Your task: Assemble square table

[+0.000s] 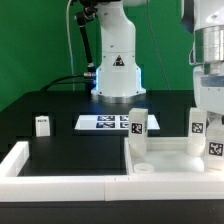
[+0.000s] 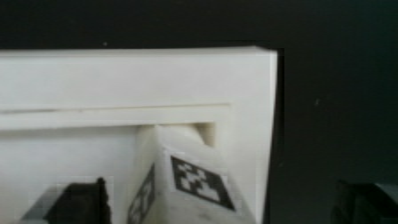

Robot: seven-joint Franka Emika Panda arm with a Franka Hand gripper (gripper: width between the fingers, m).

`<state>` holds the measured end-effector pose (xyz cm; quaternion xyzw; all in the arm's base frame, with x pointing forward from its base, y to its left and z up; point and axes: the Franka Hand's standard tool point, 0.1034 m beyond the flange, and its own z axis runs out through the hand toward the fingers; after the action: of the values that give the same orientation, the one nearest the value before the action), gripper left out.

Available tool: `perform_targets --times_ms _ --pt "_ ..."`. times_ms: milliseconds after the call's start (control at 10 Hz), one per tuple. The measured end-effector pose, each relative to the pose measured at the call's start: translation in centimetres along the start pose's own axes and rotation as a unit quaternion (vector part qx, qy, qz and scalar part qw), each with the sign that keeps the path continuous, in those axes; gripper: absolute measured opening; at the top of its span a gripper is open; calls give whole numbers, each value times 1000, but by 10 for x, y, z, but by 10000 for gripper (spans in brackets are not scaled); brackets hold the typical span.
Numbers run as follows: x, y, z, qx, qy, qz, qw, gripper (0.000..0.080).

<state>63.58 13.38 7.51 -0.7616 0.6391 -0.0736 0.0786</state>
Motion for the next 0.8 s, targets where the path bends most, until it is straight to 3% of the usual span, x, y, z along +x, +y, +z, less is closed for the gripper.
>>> perform_targets --times_ms 300,400,500,600,700,800 --pt "4 0 1 -3 5 -106 994 648" --pt "6 1 0 -13 6 -183 983 649" --pt "13 -2 -3 -31 4 -294 955 649" --pt "21 -5 -4 -31 2 -351 936 649" --pt "25 -4 -3 -32 0 -359 933 649" --pt "23 -3 -2 -32 0 -343 939 532"
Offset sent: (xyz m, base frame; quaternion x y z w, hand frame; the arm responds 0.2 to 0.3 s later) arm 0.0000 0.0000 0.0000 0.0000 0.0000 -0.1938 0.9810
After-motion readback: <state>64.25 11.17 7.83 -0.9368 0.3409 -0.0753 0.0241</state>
